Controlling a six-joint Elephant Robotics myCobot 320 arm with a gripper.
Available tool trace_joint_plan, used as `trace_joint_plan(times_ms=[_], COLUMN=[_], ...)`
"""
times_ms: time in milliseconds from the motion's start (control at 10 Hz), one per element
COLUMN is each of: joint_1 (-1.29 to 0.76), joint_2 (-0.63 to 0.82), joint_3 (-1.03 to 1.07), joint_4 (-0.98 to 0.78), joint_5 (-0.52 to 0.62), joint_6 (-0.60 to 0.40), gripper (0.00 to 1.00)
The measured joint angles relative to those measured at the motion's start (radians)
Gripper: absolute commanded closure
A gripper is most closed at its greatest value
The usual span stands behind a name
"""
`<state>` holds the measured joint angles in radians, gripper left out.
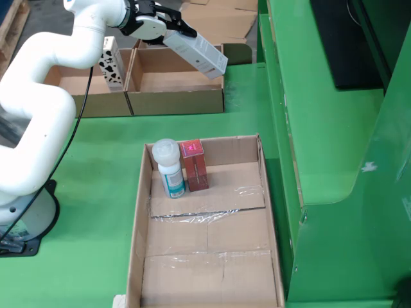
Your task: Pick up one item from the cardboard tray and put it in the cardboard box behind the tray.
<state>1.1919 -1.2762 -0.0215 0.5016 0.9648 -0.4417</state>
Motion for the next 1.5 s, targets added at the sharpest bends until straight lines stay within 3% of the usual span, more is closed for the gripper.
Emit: trace_joint_plan(times_ms=[300, 500, 900, 1500], joint_1=[0.024, 0.054, 0.092, 0.087], joint_2=[0.046, 0.163, 0.336, 0.344], joint_3=[-0.009, -0.009, -0.009, -0.009], joint_4=[-0.043, -0.153, -0.330, -0.606], joint_5=[0.040, 0.115, 0.155, 0.183], joint_6=[-0.104, -0.215, -0.380, -0.359], gripper=[1.00, 1.00, 1.00, 1.00])
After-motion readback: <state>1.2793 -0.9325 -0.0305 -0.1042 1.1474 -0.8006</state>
